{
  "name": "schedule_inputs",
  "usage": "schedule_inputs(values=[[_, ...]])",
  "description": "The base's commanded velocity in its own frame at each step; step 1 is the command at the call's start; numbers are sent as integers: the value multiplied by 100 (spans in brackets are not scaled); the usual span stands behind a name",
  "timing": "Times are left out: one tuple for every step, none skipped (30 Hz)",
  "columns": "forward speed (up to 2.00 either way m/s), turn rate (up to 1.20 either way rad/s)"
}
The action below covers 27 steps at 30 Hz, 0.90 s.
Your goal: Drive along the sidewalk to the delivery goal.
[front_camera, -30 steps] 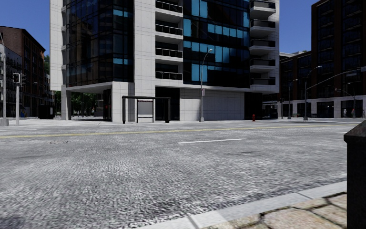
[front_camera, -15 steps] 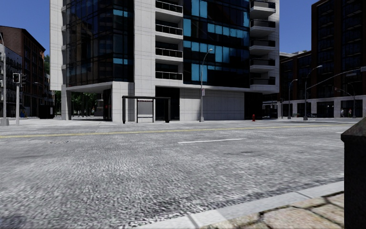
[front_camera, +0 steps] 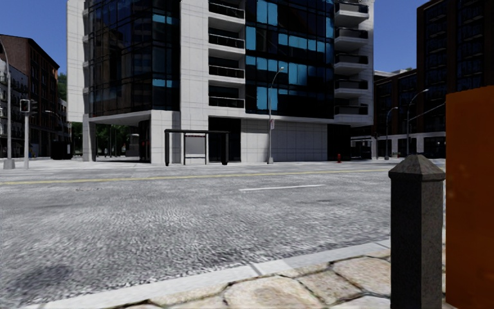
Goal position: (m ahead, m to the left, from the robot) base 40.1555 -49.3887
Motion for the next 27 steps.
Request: schedule_inputs(values=[[-85, -56], [-85, -59], [-85, -60], [-85, -60], [-85, -61], [-85, -61], [-85, -61], [-85, -61], [-84, -61], [-84, -61], [-84, -61], [-84, -61], [-84, -61], [-84, -61], [-84, -61], [-84, -61], [-84, -61], [-84, -61], [-84, -61], [-84, -61], [-84, -61], [-84, -61], [-84, -61], [-84, -61], [-84, -61], [-84, -61], [-84, -61]])
